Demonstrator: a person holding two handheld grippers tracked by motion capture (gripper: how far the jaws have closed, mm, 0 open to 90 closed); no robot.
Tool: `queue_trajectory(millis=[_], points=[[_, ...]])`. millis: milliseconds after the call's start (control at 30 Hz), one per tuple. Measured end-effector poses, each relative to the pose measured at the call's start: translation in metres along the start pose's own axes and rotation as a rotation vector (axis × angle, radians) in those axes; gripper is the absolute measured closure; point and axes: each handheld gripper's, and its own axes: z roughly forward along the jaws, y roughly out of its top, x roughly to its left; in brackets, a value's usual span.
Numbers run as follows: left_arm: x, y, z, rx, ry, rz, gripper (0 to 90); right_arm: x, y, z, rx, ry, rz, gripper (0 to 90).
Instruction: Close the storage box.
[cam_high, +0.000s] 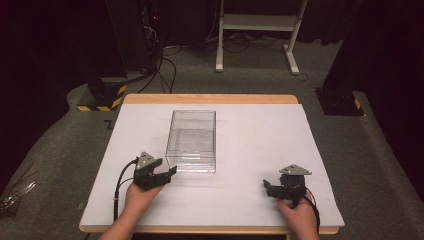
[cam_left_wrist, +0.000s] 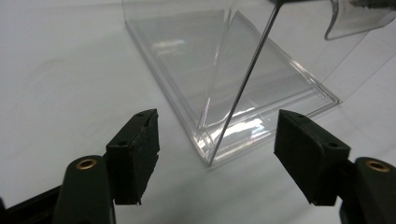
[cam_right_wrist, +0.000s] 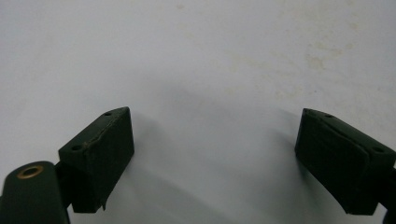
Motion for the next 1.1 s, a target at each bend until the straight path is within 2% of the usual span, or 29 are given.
queue_trajectory(millis=[233,267,433,567,633,733,900,1000,1100], points=[[0.009,-0.012,-0.015,0.022,-0.008,0.017,30.7,0.000,0.000,0.000,0.000,0.000,0.000,11.9],[0.012,-0.016,-0.021,0.032,-0.004,0.022,30.7,0.000,0.000,0.000,0.000,-0.001,0.000,11.9],[0.021,-0.025,-0.032,0.054,0.020,0.047,30.2,0.000,0.000,0.000,0.000,-0.001,0.000,11.9],[0.032,-0.037,-0.042,0.099,0.065,0.095,29.0,0.000,0.000,0.000,-0.001,-0.001,-0.001,11.9],[0.037,-0.040,-0.044,0.124,0.091,0.114,28.2,0.000,0.000,0.000,-0.001,-0.002,-0.002,12.0],[0.041,-0.042,-0.046,0.158,0.110,0.119,26.6,0.000,0.000,0.000,-0.001,-0.002,-0.002,12.0],[0.045,-0.043,-0.045,0.172,0.121,0.128,25.3,0.000,0.000,0.000,-0.001,-0.001,0.000,12.0],[0.049,-0.046,-0.044,0.158,0.102,0.109,21.5,0.000,0.000,0.000,-0.002,-0.002,0.000,12.0],[0.049,-0.046,-0.043,0.156,0.107,0.115,20.0,0.000,0.000,0.000,-0.003,-0.001,0.000,12.0]])
